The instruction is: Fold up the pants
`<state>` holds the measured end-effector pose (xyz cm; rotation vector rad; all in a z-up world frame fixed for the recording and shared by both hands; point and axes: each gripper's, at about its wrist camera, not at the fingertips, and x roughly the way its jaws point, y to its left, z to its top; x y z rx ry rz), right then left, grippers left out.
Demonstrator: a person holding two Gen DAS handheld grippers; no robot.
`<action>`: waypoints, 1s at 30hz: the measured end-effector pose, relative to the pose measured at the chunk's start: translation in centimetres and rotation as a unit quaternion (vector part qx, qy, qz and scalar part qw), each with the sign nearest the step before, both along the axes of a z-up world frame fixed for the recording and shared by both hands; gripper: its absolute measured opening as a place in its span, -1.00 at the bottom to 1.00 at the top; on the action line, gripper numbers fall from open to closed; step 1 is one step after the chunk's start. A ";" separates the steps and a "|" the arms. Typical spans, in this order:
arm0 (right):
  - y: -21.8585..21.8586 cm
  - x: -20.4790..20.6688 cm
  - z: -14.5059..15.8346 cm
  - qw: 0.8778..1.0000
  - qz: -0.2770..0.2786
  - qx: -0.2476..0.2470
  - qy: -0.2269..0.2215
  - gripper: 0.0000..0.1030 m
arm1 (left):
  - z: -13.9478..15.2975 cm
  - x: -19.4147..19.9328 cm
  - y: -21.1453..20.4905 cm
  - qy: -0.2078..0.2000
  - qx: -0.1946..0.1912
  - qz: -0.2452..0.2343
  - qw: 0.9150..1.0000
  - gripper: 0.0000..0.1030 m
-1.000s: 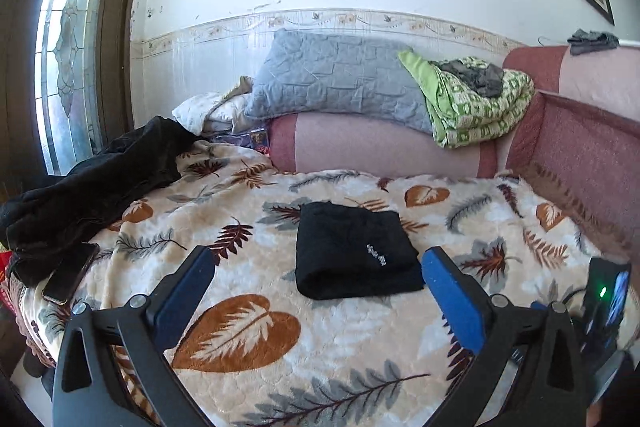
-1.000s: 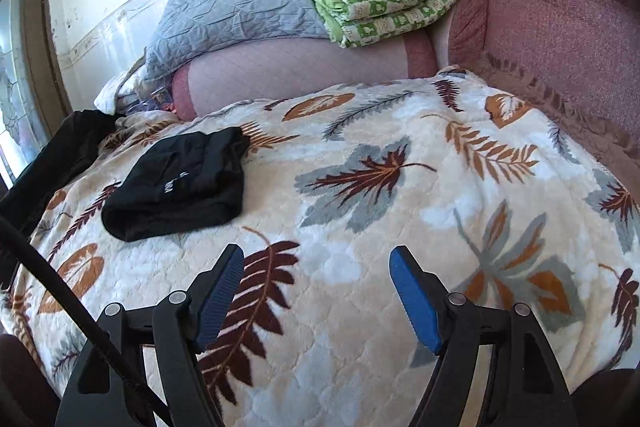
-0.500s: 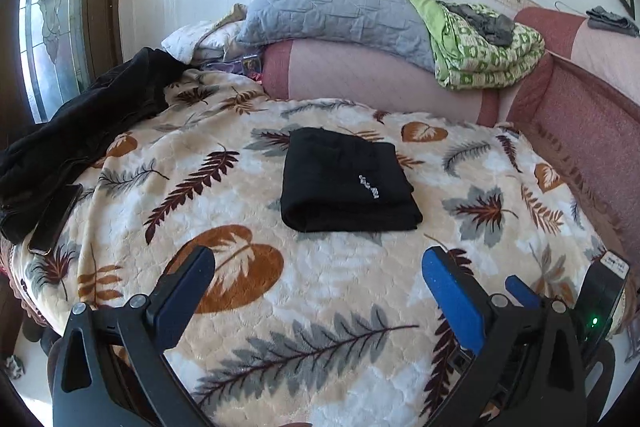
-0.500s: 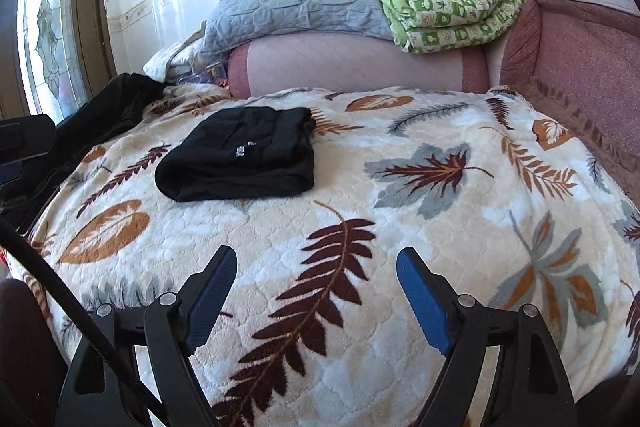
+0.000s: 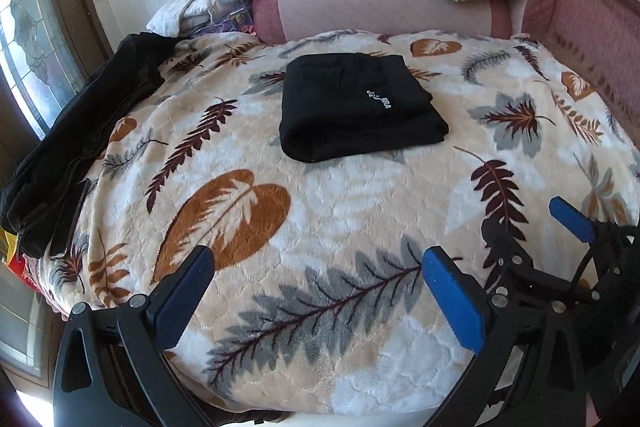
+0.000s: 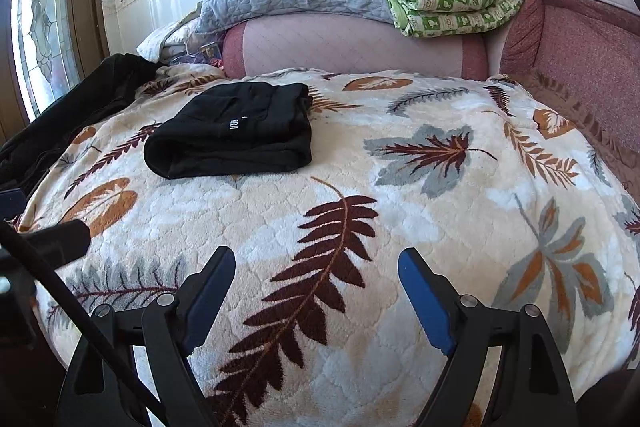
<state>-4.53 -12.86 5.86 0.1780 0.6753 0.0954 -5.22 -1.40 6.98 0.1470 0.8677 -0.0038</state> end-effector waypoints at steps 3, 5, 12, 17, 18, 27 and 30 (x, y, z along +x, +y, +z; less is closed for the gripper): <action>0.1 0.2 -0.2 1.000 0.000 -0.001 0.006 0.71 | -0.1 0.1 0.0 0.004 -0.003 -0.002 1.000 1.00; 0.1 0.3 -0.4 1.000 -0.001 0.000 0.009 0.71 | -0.3 0.3 0.0 0.008 -0.005 -0.002 1.000 1.00; 0.2 0.5 -0.8 1.000 -0.003 0.000 0.019 0.72 | -0.9 0.6 0.0 0.016 -0.012 -0.010 1.000 1.00; 0.3 0.7 -1.1 1.000 0.000 -0.004 0.025 0.73 | -1.3 0.7 0.0 0.019 -0.015 -0.008 1.000 1.00; 0.3 0.7 -1.2 1.000 0.001 -0.004 0.026 0.73 | -1.4 0.7 0.1 0.021 -0.016 -0.008 1.000 1.00; 0.7 0.9 -1.7 0.999 0.004 -0.009 0.034 0.74 | -2.6 1.1 0.2 0.050 -0.027 -0.009 0.998 1.00; 0.9 0.9 -1.7 0.999 0.006 -0.011 0.036 0.75 | -2.9 1.2 0.2 0.056 -0.029 -0.010 0.998 1.00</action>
